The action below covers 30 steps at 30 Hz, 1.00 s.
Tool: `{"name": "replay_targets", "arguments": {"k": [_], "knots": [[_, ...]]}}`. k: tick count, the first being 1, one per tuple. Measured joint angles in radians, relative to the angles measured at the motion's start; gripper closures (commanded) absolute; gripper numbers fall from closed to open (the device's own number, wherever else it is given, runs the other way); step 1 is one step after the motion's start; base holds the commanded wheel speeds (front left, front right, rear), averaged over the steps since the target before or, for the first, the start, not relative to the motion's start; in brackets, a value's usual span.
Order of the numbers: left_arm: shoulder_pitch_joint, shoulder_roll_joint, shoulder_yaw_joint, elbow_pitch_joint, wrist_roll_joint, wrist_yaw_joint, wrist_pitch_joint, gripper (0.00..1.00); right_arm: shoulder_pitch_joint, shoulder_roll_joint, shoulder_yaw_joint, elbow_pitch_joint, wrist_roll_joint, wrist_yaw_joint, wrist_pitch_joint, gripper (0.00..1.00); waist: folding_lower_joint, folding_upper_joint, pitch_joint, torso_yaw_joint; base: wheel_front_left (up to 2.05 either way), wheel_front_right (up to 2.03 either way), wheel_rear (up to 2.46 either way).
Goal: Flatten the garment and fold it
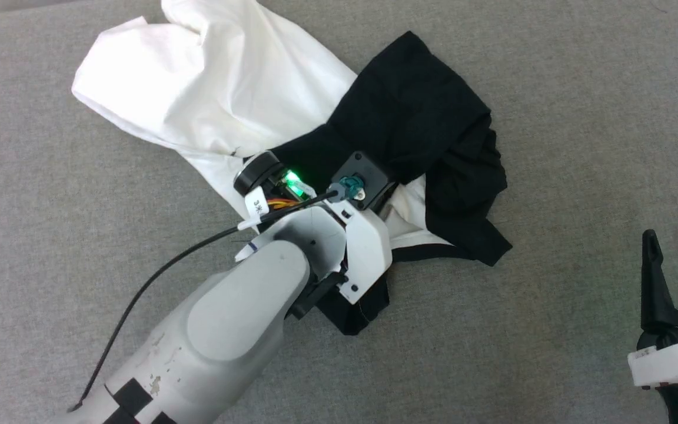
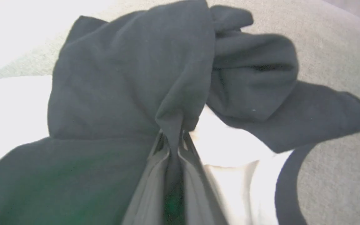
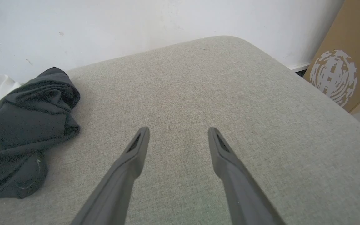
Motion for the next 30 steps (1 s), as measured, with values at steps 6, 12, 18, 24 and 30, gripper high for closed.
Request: {"name": "replay_targets", "arguments": {"k": [6, 12, 18, 24, 30], "knots": [[-0.005, -0.012, 0.015, -0.044, -0.018, 0.0, -0.038, 1.0, -0.002, 0.0, -0.015, 0.008, -0.001, 0.0, 0.001, 0.0, 0.0, 0.0, -0.024, 0.018, 0.0, 0.0, 0.0], [0.012, -0.027, 0.096, -0.223, -0.096, 0.043, -0.084, 1.0, 0.004, 0.0, -0.024, 0.018, -0.001, 0.0, 0.005, 0.0, -0.0001, 0.0, -0.079, 0.048, 0.0, 0.0, 0.0], [0.214, 0.03, 0.235, -0.501, -0.199, 0.164, -0.136, 1.0, 0.039, 0.0, -0.039, 0.023, -0.003, 0.0, 0.022, 0.0, -0.0003, 0.0, -0.15, 0.087, 0.0, 0.0, 0.0], [0.643, 0.106, 0.385, -0.649, -0.31, 0.328, -0.215, 0.9, 0.065, 0.0, -0.038, 0.017, -0.002, 0.0, 0.042, 0.0, -0.0004, 0.0, -0.205, 0.137, 0.0, 0.0, 0.0], [0.947, 0.152, 0.436, -0.611, -0.375, 0.37, -0.266, 0.0, 0.072, 0.0, -0.049, 0.001, -0.003, 0.0, 0.059, 0.0, -0.0003, 0.0, -0.229, 0.182, 0.0, 0.0, 0.0]]}}
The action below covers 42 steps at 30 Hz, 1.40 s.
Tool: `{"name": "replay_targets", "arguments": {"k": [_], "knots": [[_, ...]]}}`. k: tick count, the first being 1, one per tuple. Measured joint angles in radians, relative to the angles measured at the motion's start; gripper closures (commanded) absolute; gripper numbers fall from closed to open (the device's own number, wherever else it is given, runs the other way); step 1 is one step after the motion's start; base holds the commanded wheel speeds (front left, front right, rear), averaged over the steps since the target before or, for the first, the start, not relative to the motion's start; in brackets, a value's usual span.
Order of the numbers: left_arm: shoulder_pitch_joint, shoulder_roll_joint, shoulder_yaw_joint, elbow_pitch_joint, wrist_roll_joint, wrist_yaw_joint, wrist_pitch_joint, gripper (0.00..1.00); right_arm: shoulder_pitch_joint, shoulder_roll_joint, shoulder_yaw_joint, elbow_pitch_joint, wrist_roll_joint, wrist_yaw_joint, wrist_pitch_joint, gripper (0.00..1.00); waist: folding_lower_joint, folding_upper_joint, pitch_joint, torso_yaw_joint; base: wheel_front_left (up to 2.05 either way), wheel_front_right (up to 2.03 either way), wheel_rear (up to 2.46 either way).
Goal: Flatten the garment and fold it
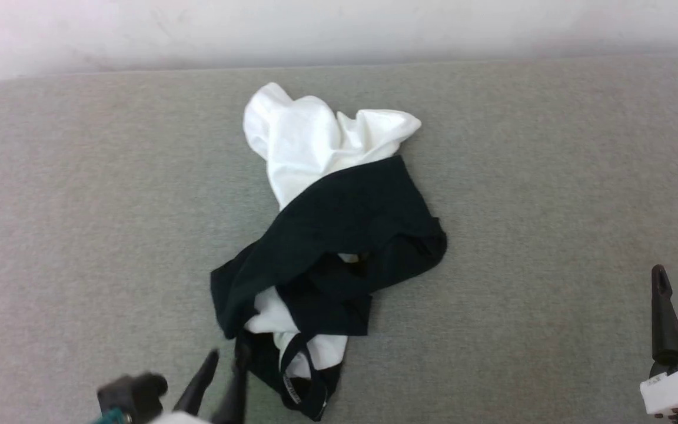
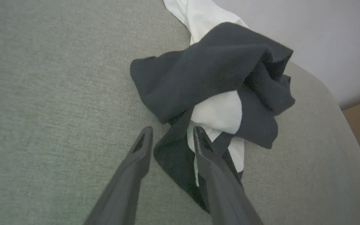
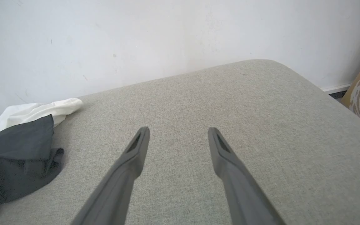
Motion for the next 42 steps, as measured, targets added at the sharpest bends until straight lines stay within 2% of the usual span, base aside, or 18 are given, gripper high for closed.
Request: {"name": "replay_targets", "arguments": {"k": [6, 11, 14, 17, 22, 25, 29, 34, 36, 37, 38, 39, 42], "knots": [[0.024, 0.025, -0.004, -0.002, 0.012, 0.0, 0.004, 0.0, 0.005, 0.0, 0.0, -0.005, -0.006, 0.0, 0.016, 0.0, 0.0002, 0.0, -0.01, 0.028, 0.0, 0.0, 0.0], [-0.104, 0.086, -0.016, -0.1, 0.109, -0.002, 0.035, 0.0, 0.005, 0.0, 0.0, -0.009, -0.006, 0.0, 0.019, 0.0, 0.0001, 0.0, -0.018, 0.034, 0.0, 0.0, 0.0], [-0.243, 0.119, -0.063, -0.132, 0.178, -0.04, 0.098, 0.0, 0.005, 0.0, 0.004, -0.013, -0.007, 0.0, 0.024, 0.0, 0.0002, 0.0, -0.014, 0.031, 0.0, 0.0, 0.0], [-0.383, 0.142, -0.154, -0.112, 0.258, -0.113, 0.191, 0.0, 0.003, 0.0, 0.015, -0.014, -0.007, 0.0, 0.025, 0.0, 0.0004, 0.0, -0.004, 0.021, 0.0, 0.0, 0.0], [-0.559, 0.133, -0.311, -0.004, 0.356, -0.244, 0.317, 0.0, -0.003, 0.0, 0.021, -0.013, -0.007, 0.0, 0.023, 0.0, 0.0004, 0.0, 0.019, -0.007, 0.0, 0.0, 0.0], [-0.623, 0.14, -0.378, 0.08, 0.428, -0.298, 0.366, 0.0, -0.004, 0.0, 0.022, -0.011, -0.006, 0.0, 0.018, 0.0, 0.0003, 0.0, 0.035, -0.028, 0.0, 0.0, 0.0], [-0.682, 0.141, -0.413, 0.168, 0.498, -0.318, 0.387, 0.0, -0.005, 0.0, 0.021, -0.007, -0.005, 0.0, 0.011, 0.0, 0.0004, 0.0, 0.059, -0.051, 0.0, 0.0, 0.0], [-0.718, 0.139, -0.431, 0.246, 0.529, -0.32, 0.392, 0.0, -0.007, 0.0, 0.021, -0.004, -0.005, 0.0, 0.003, 0.0, 0.0004, 0.0, 0.084, -0.068, 0.0, 0.0, 0.0], [-0.73, 0.14, -0.449, 0.276, 0.552, -0.335, 0.395, 0.0, -0.008, 0.0, 0.022, -0.002, -0.005, 0.0, 0.003, 0.0, 0.0004, 0.0, 0.09, -0.07, 0.0, 0.0, 0.0], [-0.737, 0.14, -0.458, 0.29, 0.561, -0.342, 0.397, 0.4, -0.008, 0.0, 0.023, 0.0, -0.005, 0.0, 0.003, 0.0, 0.0005, 0.0, 0.092, -0.069, 0.0, 0.0, 0.0], [-0.743, 0.139, -0.464, 0.301, 0.565, -0.347, 0.397, 0.64, -0.009, 0.0, 0.024, 0.0, -0.005, 0.0, 0.003, 0.0, 0.0005, 0.0, 0.093, -0.068, 0.0, 0.0, 0.0], [-0.748, 0.137, -0.467, 0.31, 0.567, -0.351, 0.395, 1.0, -0.011, 0.0, 0.024, 0.0, -0.005, 0.0, 0.003, 0.0, 0.0004, 0.0, 0.094, -0.066, 0.0, 0.0, 0.0], [-0.752, 0.122, -0.46, 0.321, 0.557, -0.348, 0.369, 1.0, -0.024, 0.0, 0.023, 0.0, -0.005, 0.0, 0.003, 0.0, 0.0004, 0.0, 0.095, -0.059, 0.0, 0.0, 0.0]]}}
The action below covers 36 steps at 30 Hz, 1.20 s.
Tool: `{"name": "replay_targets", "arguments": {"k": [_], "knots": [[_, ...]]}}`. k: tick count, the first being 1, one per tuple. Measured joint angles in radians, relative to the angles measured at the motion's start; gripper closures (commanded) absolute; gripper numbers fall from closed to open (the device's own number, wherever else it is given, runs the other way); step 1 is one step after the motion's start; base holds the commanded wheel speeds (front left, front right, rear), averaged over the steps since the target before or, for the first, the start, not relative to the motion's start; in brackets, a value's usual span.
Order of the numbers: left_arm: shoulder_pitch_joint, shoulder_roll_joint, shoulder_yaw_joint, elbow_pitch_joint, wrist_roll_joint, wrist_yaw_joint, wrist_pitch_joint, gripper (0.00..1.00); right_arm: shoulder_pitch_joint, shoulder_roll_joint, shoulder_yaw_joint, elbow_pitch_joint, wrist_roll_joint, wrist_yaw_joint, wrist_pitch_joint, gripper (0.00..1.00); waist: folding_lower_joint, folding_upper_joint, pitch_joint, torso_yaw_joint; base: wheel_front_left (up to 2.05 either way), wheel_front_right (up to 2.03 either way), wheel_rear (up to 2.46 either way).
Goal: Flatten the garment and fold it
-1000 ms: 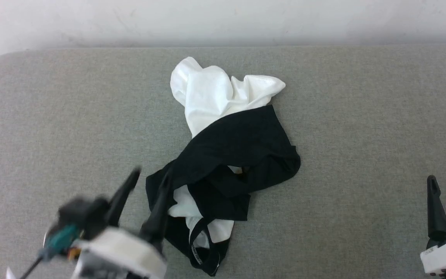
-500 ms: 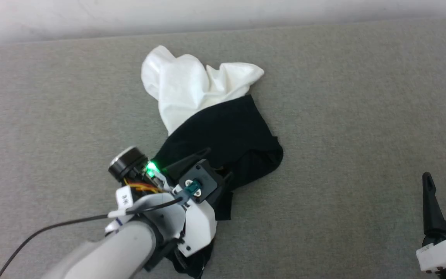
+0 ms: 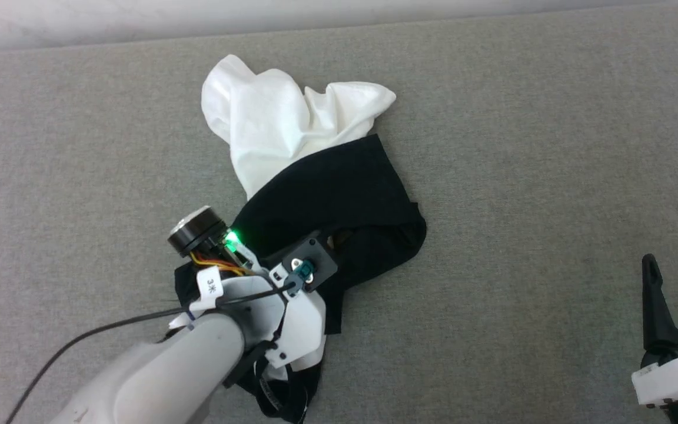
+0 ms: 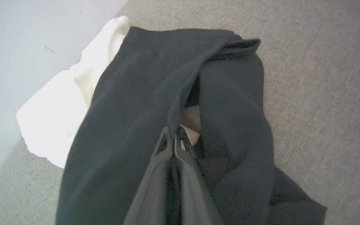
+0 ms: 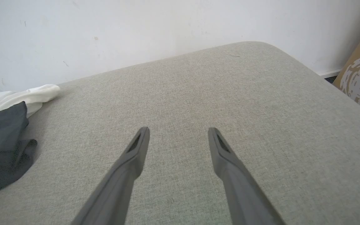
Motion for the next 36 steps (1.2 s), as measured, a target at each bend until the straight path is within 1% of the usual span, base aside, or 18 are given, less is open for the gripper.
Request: {"name": "replay_targets", "arguments": {"k": [4, 6, 9, 11, 13, 15, 18, 20, 22, 25, 27, 29, 31, 32, 33, 34, 35, 36], "knots": [[-0.004, -0.031, 0.026, -0.001, -0.016, 0.033, -0.045, 1.0, -0.002, 0.0, -0.001, 0.002, 0.0, 0.0, 0.0, 0.0, 0.0, 0.0, -0.005, 0.013, 0.0, 0.0, 0.0], [-0.004, -0.053, 0.05, -0.005, -0.038, 0.058, -0.075, 1.0, -0.002, 0.0, 0.0, 0.005, 0.0, 0.0, 0.0, 0.0, -0.0001, 0.0, -0.012, 0.018, 0.0, 0.0, 0.0], [-0.004, -0.099, 0.101, -0.037, -0.096, 0.098, -0.122, 1.0, -0.002, 0.0, -0.003, 0.011, 0.0, 0.0, 0.0, 0.0, -0.0001, 0.0, -0.027, 0.026, 0.0, 0.0, 0.0], [-0.003, -0.132, 0.152, -0.079, -0.149, 0.131, -0.152, 1.0, 0.001, 0.0, -0.005, 0.014, 0.0, 0.0, 0.0, 0.0, -0.0002, 0.0, -0.04, 0.033, 0.0, 0.0, 0.0], [0.0, -0.153, 0.217, -0.133, -0.196, 0.174, -0.183, 1.0, 0.002, 0.0, -0.005, 0.018, 0.0, 0.0, 0.001, 0.0, -0.0002, 0.0, -0.055, 0.04, 0.0, 0.0, 0.0], [0.019, -0.16, 0.299, -0.192, -0.242, 0.23, -0.212, 1.0, 0.007, 0.0, -0.005, 0.02, 0.0, 0.0, 0.001, 0.0, -0.0002, 0.0, -0.071, 0.047, 0.0, 0.0, 0.0], [0.098, -0.141, 0.434, -0.28, -0.288, 0.324, -0.253, 1.0, 0.018, 0.0, -0.004, 0.021, 0.0, 0.0, 0.003, 0.0, -0.0002, 0.0, -0.096, 0.059, 0.0, 0.0, 0.0], [0.186, -0.111, 0.519, -0.332, -0.309, 0.386, -0.274, 1.0, 0.024, 0.0, -0.006, 0.022, 0.0, 0.0, 0.004, 0.0, -0.0003, 0.0, -0.109, 0.069, 0.0, 0.0, 0.0], [0.299, -0.103, 0.611, -0.375, -0.353, 0.441, -0.298, 1.0, 0.026, 0.0, -0.008, 0.022, 0.0, 0.0, 0.004, 0.0, -0.0003, 0.0, -0.117, 0.08, 0.0, 0.0, 0.0], [0.483, -0.1, 0.725, -0.397, -0.409, 0.493, -0.347, 1.0, 0.028, 0.0, -0.01, 0.02, 0.001, 0.0, 0.004, 0.0, -0.0003, 0.0, -0.124, 0.093, 0.0, 0.0, 0.0], [0.597, -0.116, 0.788, -0.386, -0.451, 0.513, -0.38, 1.0, 0.031, 0.0, -0.012, 0.018, 0.0, 0.0, 0.005, 0.0, -0.0003, 0.0, -0.126, 0.1, 0.0, 0.0, 0.0], [0.69, -0.145, 0.83, -0.357, -0.49, 0.515, -0.413, 1.0, 0.033, 0.0, -0.015, 0.016, 0.0, 0.0, 0.01, 0.0, -0.0004, 0.0, -0.125, 0.106, 0.0, 0.0, 0.0], [0.746, -0.169, 0.856, -0.308, -0.523, 0.509, -0.441, 1.0, 0.034, 0.0, -0.016, 0.014, 0.0, 0.0, 0.014, 0.0, -0.0003, 0.0, -0.122, 0.111, 0.0, 0.0, 0.0], [0.761, -0.188, 0.87, -0.283, -0.548, 0.499, -0.456, 1.0, 0.035, 0.0, -0.017, 0.012, 0.0, 0.0, 0.015, 0.0, -0.0002, 0.0, -0.121, 0.114, 0.0, 0.0, 0.0], [0.766, -0.208, 0.881, -0.253, -0.576, 0.481, -0.472, 1.0, 0.037, 0.0, -0.018, 0.01, -0.001, 0.0, 0.017, 0.0, -0.0002, 0.0, -0.12, 0.117, 0.0, 0.0, 0.0], [0.767, -0.217, 0.886, -0.216, -0.59, 0.461, -0.484, 1.0, 0.037, 0.0, -0.018, 0.009, -0.002, 0.0, 0.021, 0.0, -0.0002, 0.0, -0.12, 0.121, 0.0, 0.0, 0.0], [0.767, -0.223, 0.89, -0.184, -0.602, 0.444, -0.494, 0.93, 0.037, 0.0, -0.018, 0.008, -0.002, 0.0, 0.022, 0.0, -0.0002, 0.0, -0.12, 0.123, 0.0, 0.0, 0.0], [0.765, -0.23, 0.899, -0.155, -0.618, 0.434, -0.506, 0.62, 0.037, 0.0, -0.017, 0.007, -0.002, 0.0, 0.024, 0.0, -0.0002, 0.0, -0.12, 0.126, 0.0, 0.0, 0.0]]}}
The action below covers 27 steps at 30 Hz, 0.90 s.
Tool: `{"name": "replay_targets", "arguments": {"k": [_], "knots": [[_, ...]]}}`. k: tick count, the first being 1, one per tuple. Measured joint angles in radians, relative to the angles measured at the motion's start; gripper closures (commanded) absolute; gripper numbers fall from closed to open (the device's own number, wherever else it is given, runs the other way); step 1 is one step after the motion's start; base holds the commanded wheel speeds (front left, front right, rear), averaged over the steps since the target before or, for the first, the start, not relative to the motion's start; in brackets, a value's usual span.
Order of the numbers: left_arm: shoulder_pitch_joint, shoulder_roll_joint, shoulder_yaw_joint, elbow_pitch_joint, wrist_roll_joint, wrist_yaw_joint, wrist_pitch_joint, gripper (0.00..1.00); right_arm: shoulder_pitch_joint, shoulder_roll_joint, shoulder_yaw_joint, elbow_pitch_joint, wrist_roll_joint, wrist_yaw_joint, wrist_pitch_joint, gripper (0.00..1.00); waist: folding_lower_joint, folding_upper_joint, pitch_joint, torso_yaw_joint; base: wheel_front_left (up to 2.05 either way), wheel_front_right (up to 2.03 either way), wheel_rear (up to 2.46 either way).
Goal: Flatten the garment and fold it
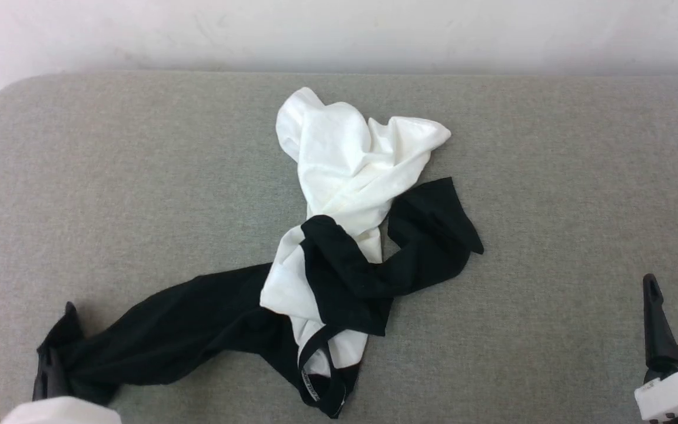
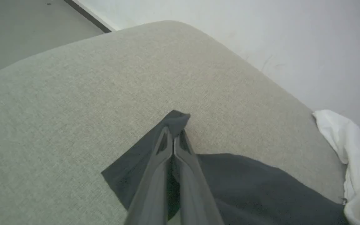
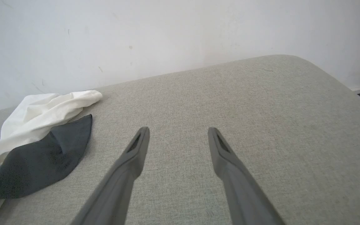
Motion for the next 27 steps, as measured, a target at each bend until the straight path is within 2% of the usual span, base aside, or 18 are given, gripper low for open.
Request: {"name": "replay_targets", "arguments": {"k": [1, 2, 4, 7, 11, 16, 22, 27], "knots": [[0.0, 0.001, 0.002, 0.029, -0.001, -0.003, -0.004, 0.08, 0.0, 0.0, 0.003, -0.002, -0.001, 0.0, 0.004, 0.0, 0.0001, 0.0, -0.001, 0.002, 0.0, 0.0, 0.0], [0.0, 0.004, 0.005, 0.05, 0.004, -0.007, -0.015, 0.0, 0.0, 0.0, 0.005, -0.002, -0.001, 0.0, 0.007, 0.0, 0.0, 0.0001, -0.003, 0.004, 0.0, 0.0, 0.0], [-0.014, 0.0, 0.03, 0.053, 0.003, -0.008, -0.05, 0.0, 0.0, 0.0, 0.005, -0.005, -0.003, 0.0, 0.007, 0.0, 0.0, 0.0, -0.006, 0.006, 0.0, 0.0, 0.0], [-0.034, 0.041, 0.014, 0.006, 0.054, -0.009, -0.057, 0.0, 0.0, 0.0, 0.002, -0.007, -0.005, 0.0, 0.008, 0.0, 0.0, 0.0, -0.012, 0.01, 0.0, 0.0, 0.0], [-0.063, 0.101, -0.064, -0.131, 0.116, -0.028, -0.012, 0.0, 0.005, 0.0, 0.004, -0.005, -0.005, 0.0, 0.014, 0.0, 0.0, 0.0, -0.02, 0.01, 0.0, 0.0, 0.0], [-0.097, 0.172, -0.223, -0.232, 0.18, -0.061, 0.157, 0.0, 0.007, 0.0, 0.013, -0.001, -0.004, 0.0, 0.014, 0.0, 0.0, 0.0, -0.022, 0.004, 0.0, 0.0, 0.0], [-0.119, 0.242, -0.415, -0.146, 0.244, -0.105, 0.401, 0.0, 0.007, 0.0, 0.019, 0.005, -0.002, 0.0, 0.012, 0.0, 0.0, 0.0, -0.018, -0.011, 0.0, 0.0, 0.0], [-0.163, 0.256, -0.485, -0.06, 0.261, -0.132, 0.493, 0.0, 0.007, 0.0, 0.015, 0.004, -0.002, 0.0, 0.012, 0.0, 0.0, 0.0, -0.011, -0.022, 0.0, 0.0, 0.0]]}}
